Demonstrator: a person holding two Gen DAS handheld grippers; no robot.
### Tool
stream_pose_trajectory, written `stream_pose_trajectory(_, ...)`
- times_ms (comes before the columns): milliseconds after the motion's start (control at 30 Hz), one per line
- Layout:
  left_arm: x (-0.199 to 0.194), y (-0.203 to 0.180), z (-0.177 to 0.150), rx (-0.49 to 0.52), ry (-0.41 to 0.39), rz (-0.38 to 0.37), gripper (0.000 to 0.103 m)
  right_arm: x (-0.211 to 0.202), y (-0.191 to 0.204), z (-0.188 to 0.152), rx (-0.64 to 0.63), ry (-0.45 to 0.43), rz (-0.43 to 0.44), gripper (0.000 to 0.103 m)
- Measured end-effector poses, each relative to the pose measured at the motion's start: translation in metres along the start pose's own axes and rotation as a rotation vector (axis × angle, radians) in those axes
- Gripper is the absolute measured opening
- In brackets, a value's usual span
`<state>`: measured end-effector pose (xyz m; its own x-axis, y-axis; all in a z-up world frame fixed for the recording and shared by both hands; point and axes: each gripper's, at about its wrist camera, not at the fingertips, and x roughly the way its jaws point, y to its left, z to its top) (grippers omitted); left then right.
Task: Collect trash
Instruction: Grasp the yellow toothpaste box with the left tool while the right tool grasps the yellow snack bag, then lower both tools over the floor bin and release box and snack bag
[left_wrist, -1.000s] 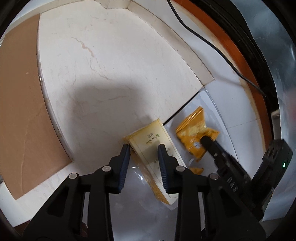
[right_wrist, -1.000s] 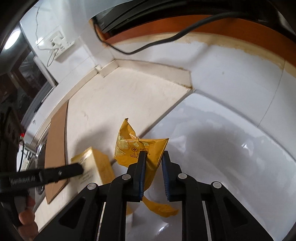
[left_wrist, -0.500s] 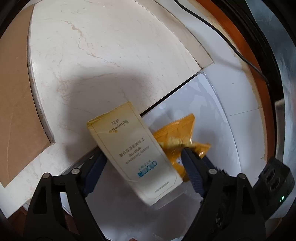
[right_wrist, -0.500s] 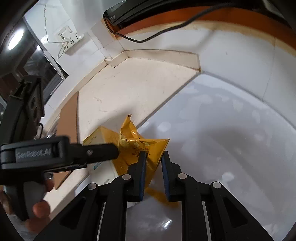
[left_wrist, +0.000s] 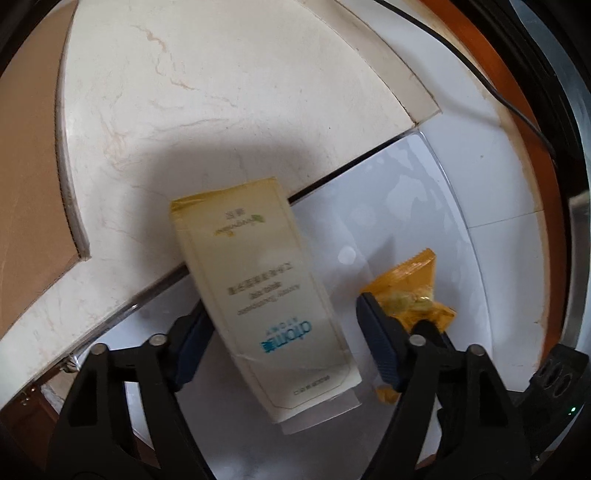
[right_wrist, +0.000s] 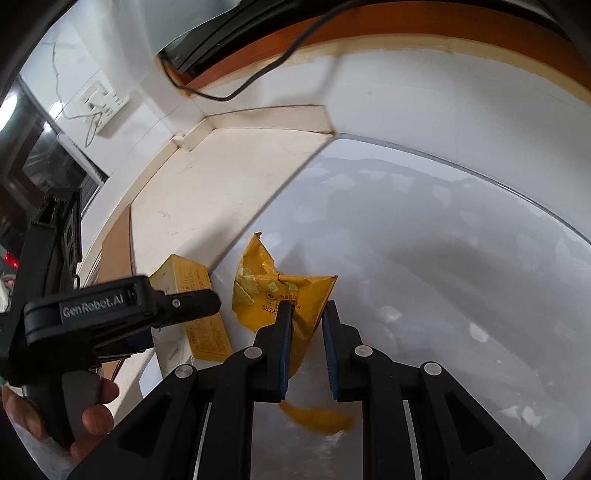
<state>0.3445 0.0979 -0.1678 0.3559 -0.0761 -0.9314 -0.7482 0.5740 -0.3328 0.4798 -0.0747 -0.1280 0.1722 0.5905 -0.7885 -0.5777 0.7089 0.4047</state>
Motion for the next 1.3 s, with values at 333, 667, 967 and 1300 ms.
stream_pose_trajectory(333, -0.016, -0.011, -0.024, 0.128, -0.02, 0.047, 0.046, -0.024, -0.004, -0.01, 0.021, -0.039, -0.024, 0.016)
stream_pose_trajectory(667, -0.062, 0.012, -0.068, 0.311, -0.044, 0.042, 0.046, -0.07, 0.02, -0.055, 0.046, -0.104, -0.075, 0.016)
stream_pose_trajectory(967, -0.107, 0.086, -0.114, 0.46, -0.017, 0.0, 0.046, -0.123, 0.074, -0.145, 0.113, -0.169, -0.151, 0.016)
stream_pose_trajectory(1300, -0.13, 0.163, -0.163, 0.634, 0.015, -0.019, 0.046, -0.143, 0.157, -0.275, 0.171, -0.187, -0.238, 0.016)
